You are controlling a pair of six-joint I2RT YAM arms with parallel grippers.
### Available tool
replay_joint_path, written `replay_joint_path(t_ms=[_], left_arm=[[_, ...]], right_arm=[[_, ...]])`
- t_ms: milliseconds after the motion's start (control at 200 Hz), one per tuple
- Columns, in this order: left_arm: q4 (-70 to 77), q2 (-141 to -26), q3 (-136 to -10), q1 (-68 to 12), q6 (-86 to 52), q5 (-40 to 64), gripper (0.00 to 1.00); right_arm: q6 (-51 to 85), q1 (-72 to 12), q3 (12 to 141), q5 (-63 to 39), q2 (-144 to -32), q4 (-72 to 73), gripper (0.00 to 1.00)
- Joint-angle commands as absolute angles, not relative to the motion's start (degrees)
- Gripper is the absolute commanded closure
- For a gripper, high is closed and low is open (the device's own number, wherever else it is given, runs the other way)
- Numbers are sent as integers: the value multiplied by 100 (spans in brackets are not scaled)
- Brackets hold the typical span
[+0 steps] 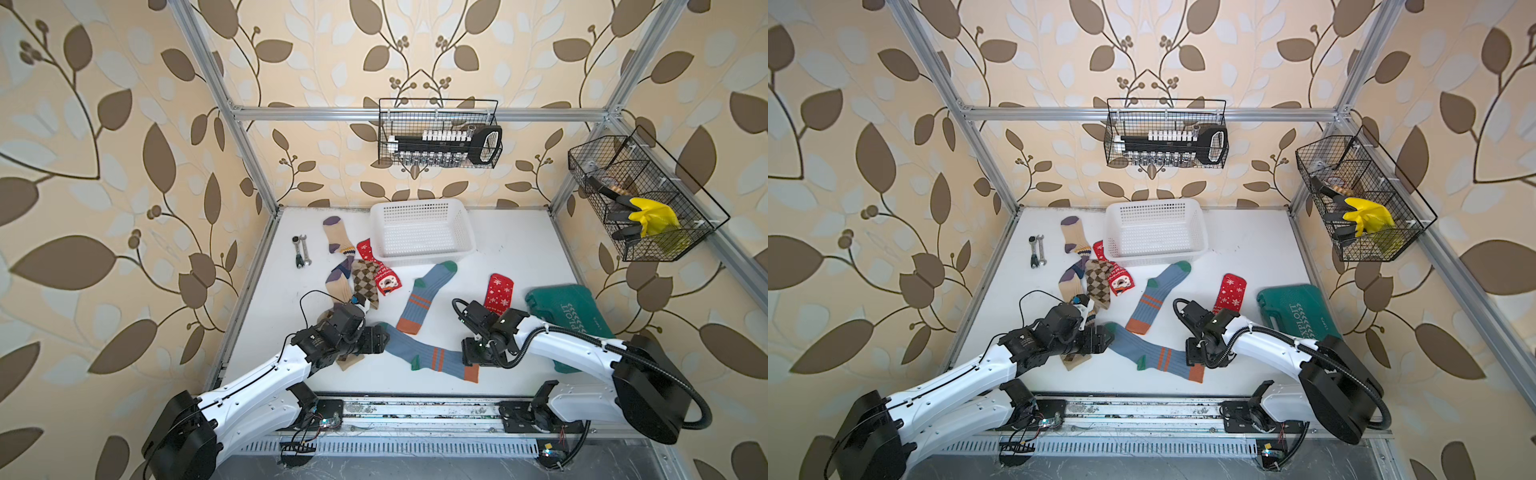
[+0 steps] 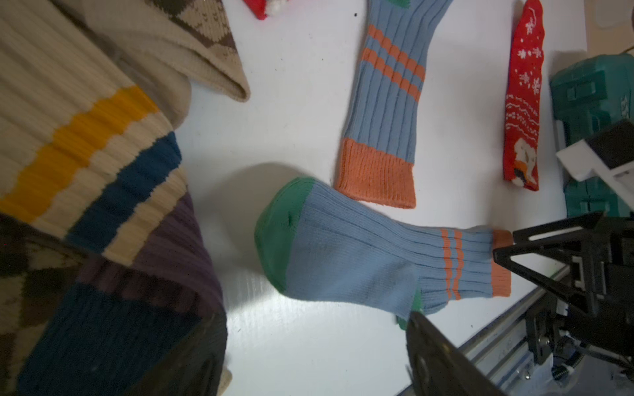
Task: Place the socks together as a pair
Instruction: Adjust the sock at the center of the board.
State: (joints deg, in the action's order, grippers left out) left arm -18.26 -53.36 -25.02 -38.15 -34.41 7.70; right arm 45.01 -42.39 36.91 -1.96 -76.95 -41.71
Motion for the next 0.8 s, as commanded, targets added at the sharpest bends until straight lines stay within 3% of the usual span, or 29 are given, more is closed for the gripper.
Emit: replay_joint_path(t_ms=[0, 115, 290, 645, 725, 795], left_arm=[[-1768, -5760, -2674, -3755, -3194, 851, 15], [-1646, -6235, -2695, -3688, -3152, 864, 16], [-1600, -6343, -2747, -3624, -3181, 829, 20], [-1547, -6798, -3009, -3564, -3252, 663, 19], [-1591, -6894, -3119, -3551, -3243, 632, 19], [-1684, -6976, -3271, -3541, -3208, 602, 19]], right_arm=[[4577, -4283, 3710, -391, -7916, -3677, 61], [4354, -4288, 3990, -172, -7841, -4105, 83], [3758, -4282, 4709, 627, -8011, -5300, 92], [2929, -3814, 5469, 1094, -9320, -4747, 86], [2762, -3567, 5434, 871, -9307, -4546, 78], [2684, -3518, 5488, 942, -9267, -4595, 63]])
